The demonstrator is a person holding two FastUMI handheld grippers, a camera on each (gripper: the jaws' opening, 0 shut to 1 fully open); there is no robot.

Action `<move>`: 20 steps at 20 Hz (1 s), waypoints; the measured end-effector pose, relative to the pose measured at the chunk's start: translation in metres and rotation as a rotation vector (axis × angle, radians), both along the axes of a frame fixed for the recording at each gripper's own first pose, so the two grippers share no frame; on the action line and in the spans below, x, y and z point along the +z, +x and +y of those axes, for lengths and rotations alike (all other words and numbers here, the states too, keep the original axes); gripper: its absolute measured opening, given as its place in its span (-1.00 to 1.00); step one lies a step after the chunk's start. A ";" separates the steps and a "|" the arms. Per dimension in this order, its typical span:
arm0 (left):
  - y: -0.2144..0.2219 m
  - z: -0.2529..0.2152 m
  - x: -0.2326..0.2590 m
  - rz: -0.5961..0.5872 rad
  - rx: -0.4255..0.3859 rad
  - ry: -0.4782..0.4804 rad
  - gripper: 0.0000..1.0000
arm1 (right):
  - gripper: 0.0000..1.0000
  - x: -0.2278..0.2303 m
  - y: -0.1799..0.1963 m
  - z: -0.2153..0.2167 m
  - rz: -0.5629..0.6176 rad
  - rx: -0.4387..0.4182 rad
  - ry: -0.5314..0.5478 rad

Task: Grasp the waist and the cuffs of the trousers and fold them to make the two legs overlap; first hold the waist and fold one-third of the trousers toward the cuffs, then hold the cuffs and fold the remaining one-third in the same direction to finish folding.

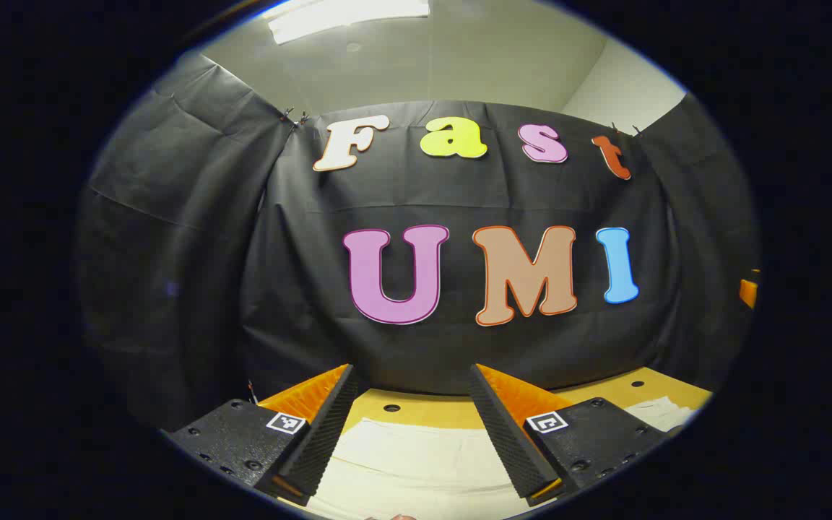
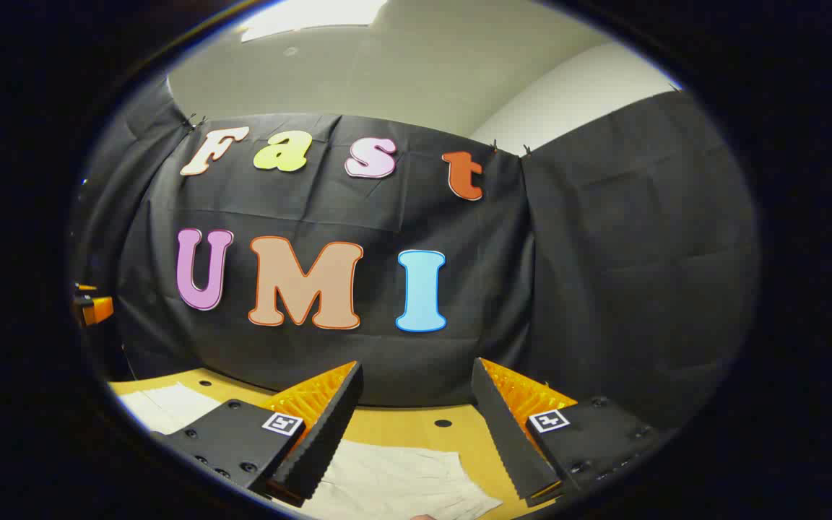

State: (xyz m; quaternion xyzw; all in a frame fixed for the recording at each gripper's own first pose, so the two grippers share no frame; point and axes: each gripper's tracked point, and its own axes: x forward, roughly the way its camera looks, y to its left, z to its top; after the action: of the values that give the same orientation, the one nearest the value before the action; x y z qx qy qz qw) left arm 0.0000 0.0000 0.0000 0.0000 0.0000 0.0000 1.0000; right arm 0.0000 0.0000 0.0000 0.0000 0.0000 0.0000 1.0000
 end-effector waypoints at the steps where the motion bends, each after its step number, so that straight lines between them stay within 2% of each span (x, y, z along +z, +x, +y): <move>1: 0.003 0.005 -0.004 0.018 0.001 0.003 0.88 | 0.95 0.004 0.000 0.001 0.000 -0.015 -0.003; 4: 0.008 0.015 -0.010 0.033 -0.012 0.013 0.89 | 0.94 0.011 0.003 0.014 -0.024 -0.020 -0.023; 15: 0.006 0.056 -0.024 0.054 0.008 0.050 0.89 | 0.94 0.005 0.007 0.057 0.000 0.013 -0.028; 18: 0.005 0.051 -0.029 0.054 -0.049 0.086 0.89 | 0.94 0.001 0.007 0.061 0.012 0.015 -0.027; 20: 0.006 0.051 -0.034 0.054 -0.090 0.164 0.92 | 0.94 -0.001 0.007 0.064 0.012 0.022 -0.023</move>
State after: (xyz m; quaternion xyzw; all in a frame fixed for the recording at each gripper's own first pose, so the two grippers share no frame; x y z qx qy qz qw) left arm 0.0057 0.0513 -0.0340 0.0820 0.0270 -0.0450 0.9952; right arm 0.0070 0.0642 -0.0015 -0.0115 0.0061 0.0108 0.9999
